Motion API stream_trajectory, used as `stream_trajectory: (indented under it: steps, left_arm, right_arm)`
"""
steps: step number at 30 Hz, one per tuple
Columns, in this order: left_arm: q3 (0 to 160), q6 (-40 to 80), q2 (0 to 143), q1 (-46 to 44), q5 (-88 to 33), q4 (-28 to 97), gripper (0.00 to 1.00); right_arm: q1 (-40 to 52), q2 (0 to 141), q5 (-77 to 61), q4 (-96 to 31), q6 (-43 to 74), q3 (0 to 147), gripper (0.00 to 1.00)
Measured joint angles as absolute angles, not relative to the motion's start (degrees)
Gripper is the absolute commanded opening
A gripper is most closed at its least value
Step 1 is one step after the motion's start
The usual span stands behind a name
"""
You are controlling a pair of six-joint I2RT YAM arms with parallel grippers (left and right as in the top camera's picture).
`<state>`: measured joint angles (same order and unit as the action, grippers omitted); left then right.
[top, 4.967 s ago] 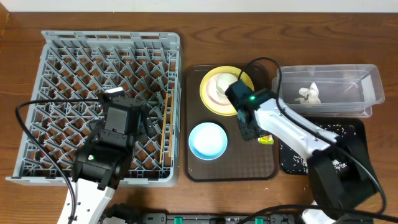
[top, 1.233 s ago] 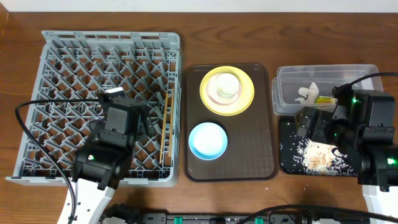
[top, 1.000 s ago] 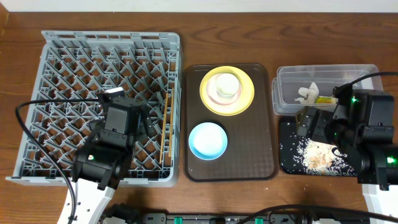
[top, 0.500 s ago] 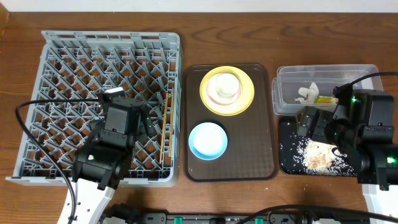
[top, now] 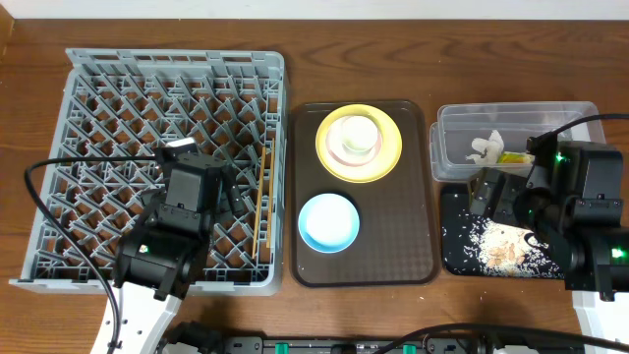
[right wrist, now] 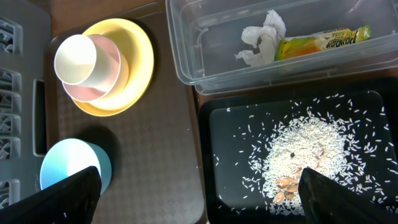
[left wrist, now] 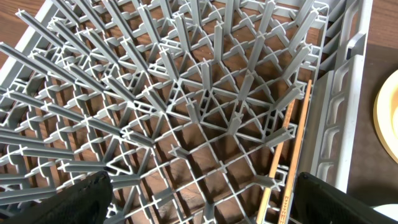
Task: Sort waste into correct bins and load items into the dishwasher
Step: 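Open the left gripper to release the chopstick and raise it, then move the left gripper over the light blue bowl on the brown tray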
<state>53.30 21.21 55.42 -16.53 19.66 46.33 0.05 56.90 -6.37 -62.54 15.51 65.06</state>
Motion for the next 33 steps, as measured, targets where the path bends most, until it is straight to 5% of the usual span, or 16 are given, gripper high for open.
stream_trajectory:
  steps: [8,17,21,24,33]
  left_arm:
    - [53.32,21.21,55.42,-16.53,19.03,41.10,0.94]
    - [53.32,21.21,55.42,-16.49,-2.98,37.54,0.92]
    - [53.32,21.74,55.46,-16.58,-13.19,35.70,0.53]
    - [53.34,23.55,55.96,-17.85,-18.70,37.19,0.40]
    - [53.34,30.06,62.61,-34.83,-19.18,40.86,0.37]
  right_arm:
    - [0.05,56.90,-6.37,-62.57,15.51,65.01,0.99]
    - [0.05,56.90,-6.37,-62.57,15.51,64.99,0.99]
    - [0.05,56.90,-6.37,-62.59,15.51,64.97,0.99]
    - [0.05,56.90,-6.37,-62.59,15.51,64.97,0.99]
    - [0.05,56.95,-6.35,-62.59,15.51,64.93,0.99]
